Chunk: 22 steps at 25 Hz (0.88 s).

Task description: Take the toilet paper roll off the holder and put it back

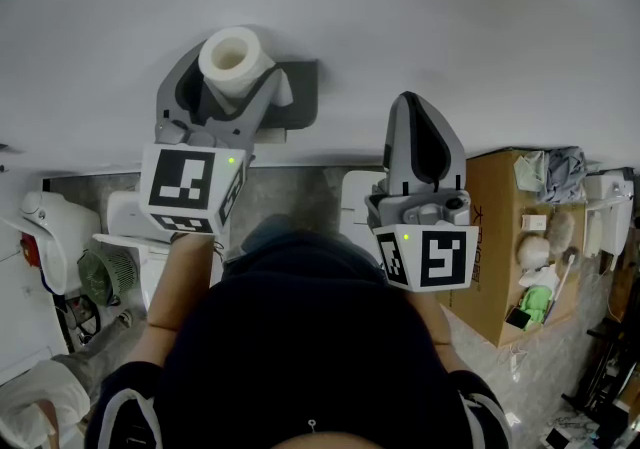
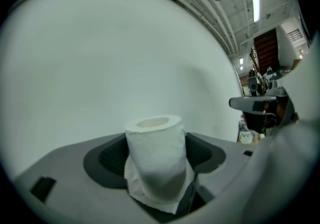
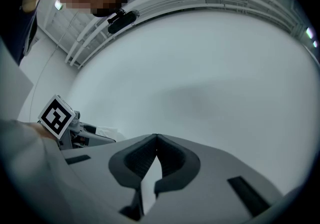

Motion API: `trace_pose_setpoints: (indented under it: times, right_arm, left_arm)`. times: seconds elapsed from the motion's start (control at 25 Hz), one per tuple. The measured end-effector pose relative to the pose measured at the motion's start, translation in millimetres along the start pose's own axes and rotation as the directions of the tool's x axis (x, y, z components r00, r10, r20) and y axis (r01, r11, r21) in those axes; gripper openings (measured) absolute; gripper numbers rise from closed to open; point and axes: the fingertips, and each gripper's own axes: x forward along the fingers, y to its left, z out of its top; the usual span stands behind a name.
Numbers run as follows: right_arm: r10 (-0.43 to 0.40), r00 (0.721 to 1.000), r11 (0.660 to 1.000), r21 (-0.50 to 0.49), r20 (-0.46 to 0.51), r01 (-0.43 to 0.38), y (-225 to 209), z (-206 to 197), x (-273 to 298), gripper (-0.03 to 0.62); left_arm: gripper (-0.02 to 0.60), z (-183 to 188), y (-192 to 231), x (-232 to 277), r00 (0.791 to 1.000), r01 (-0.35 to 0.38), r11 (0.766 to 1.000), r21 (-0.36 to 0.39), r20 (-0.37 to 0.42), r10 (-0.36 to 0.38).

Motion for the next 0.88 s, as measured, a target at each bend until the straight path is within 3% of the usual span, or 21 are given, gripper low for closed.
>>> trace_pose_setpoints:
  times: [0.32,0.68,0.8,0.88]
  right_arm:
    - [0.01,1.0,1.0,-0.002,0.001,-0.01,3.7,0.4,0.0,0.015]
    - [0.046,0.999,0.999,-0.001,0.004,-0.046,18.9,0.1,2.1,0.016]
    - [0.056,0.998,0.998,-0.005,0.008,-0.056,25.4,0.6,3.3,0.016]
    - [0.061,0.998,0.998,-0.007,0.009,-0.061,30.7,1.3,4.2,0.015]
  left_arm:
    - [0.339,12.4,4.0,-13.0,0.995,0.036,0.992,-0.123,0.094,-0.024]
    - [0.335,23.2,21.4,-44.3,0.984,0.0,0.978,-0.206,0.175,0.037]
    - [0.31,21.2,34.4,-59.2,0.98,-0.026,0.973,-0.227,0.188,0.07]
    - [0.249,19.9,45.1,-69.8,0.977,-0.053,0.97,-0.238,0.19,0.1]
